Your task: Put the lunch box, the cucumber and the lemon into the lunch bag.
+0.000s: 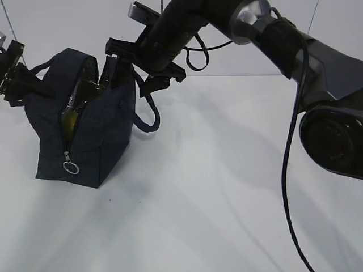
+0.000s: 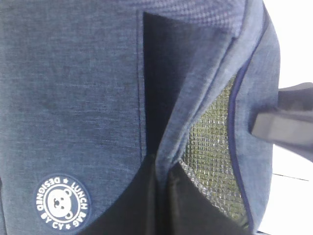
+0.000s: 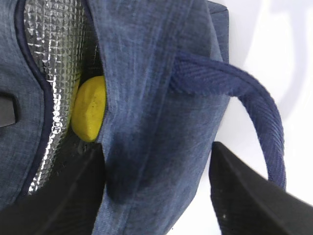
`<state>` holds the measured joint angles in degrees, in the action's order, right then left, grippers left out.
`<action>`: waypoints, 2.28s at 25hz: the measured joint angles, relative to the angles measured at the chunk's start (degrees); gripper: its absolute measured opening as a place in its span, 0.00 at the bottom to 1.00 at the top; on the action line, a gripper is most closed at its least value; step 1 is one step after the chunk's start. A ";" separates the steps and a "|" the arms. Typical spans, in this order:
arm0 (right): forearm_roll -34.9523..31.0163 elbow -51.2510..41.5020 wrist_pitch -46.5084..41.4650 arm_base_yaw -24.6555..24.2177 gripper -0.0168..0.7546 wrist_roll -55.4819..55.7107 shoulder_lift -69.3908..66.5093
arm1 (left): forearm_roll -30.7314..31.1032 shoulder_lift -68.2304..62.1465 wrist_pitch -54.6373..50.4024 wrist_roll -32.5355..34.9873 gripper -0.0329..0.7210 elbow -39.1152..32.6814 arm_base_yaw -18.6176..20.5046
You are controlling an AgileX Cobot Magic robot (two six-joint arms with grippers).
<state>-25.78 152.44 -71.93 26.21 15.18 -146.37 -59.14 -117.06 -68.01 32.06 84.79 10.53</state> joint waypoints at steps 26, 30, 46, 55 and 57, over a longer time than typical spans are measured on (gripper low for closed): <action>7.44 -0.13 -0.45 0.00 0.04 -4.46 0.72 | -8.07 0.00 0.12 0.10 0.03 0.00 -9.12; 14.10 -0.22 -1.39 0.00 0.04 -5.12 3.42 | -12.18 0.00 0.88 0.10 0.03 0.00 -10.84; 28.33 -17.52 -1.01 0.00 0.04 -5.72 12.66 | -25.59 -1.37 1.63 -0.40 0.03 0.00 -16.79; 33.29 -20.93 -1.01 0.00 0.04 -5.72 17.82 | -28.06 -2.09 3.77 -1.38 0.03 0.00 -20.71; 33.53 -20.93 -1.01 0.00 0.04 -5.72 17.92 | -28.59 -3.06 3.77 -1.85 0.03 0.00 -20.93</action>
<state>7.75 131.51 -72.94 26.21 9.45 -128.45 -87.72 -120.12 -64.25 30.21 84.79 -10.40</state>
